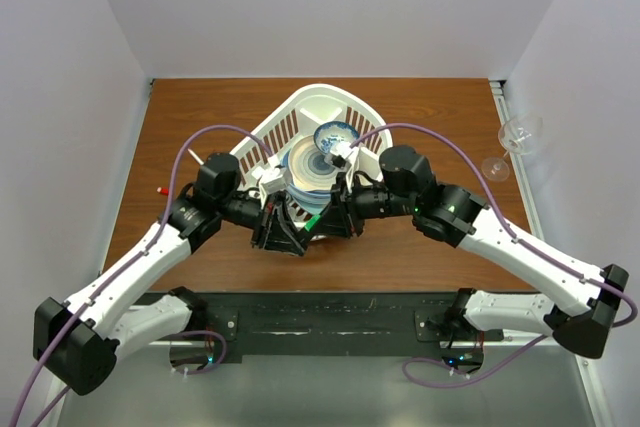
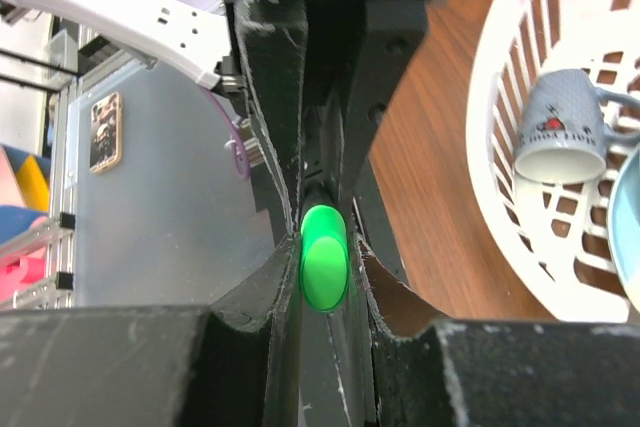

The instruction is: Insert the pens into the pen caps

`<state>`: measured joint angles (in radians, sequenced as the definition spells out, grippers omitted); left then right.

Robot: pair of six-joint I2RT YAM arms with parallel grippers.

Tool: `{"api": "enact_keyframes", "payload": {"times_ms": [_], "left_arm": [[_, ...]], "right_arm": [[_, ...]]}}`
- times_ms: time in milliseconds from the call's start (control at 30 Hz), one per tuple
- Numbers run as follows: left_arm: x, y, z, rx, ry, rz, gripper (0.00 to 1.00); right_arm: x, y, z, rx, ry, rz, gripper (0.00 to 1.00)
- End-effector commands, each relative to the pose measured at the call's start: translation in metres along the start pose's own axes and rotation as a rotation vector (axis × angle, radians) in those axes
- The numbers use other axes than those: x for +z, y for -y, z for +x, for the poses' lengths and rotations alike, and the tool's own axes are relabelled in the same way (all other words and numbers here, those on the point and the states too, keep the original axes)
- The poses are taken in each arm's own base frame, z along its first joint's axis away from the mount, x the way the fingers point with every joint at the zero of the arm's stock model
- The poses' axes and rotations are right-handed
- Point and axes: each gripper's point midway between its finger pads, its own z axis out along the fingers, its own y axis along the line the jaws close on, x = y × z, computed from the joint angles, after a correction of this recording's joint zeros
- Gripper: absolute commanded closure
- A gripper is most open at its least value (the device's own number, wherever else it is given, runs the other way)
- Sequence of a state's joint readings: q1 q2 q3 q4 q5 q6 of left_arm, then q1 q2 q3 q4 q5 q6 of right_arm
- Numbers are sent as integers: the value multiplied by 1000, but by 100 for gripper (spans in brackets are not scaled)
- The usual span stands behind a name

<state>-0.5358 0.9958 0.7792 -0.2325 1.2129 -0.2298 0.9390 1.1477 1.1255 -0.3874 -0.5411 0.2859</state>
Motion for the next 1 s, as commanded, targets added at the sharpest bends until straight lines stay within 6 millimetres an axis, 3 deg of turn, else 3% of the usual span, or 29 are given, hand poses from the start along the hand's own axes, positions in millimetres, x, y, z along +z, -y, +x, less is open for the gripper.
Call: {"api": "enact_keyframes", "payload": {"times_ms": [0,133,267,367,467,600,767,867,967], "left_arm": [[-13,18,-134,543,321,-101,100],[-15,15,-124,540,279,-132,100],[-24,13,-130,578,283,-208,100],[-26,11,-129,567,306,-239,100],[-27,10,-128,545,322,-246,100],[-26,13,-126,510,353,-226,100],[-26,22,-121,510,368,-207,100],[-26,29,-118,517,355,-187,100],[-27,30,-114,515,346,-191,100]], "right_arm": [[18,-71,137,171,-562,-341,100],[18,-72,142,194,-593,-331,100],[20,-65,155,209,-630,-273,100],[22,-58,153,197,-599,-211,100],[25,-49,139,177,-544,-112,100],[32,-48,92,146,-380,-43,100],[34,-49,48,129,-215,15,99],[32,-51,29,98,-141,19,84],[29,-54,14,52,-107,16,76]]}}
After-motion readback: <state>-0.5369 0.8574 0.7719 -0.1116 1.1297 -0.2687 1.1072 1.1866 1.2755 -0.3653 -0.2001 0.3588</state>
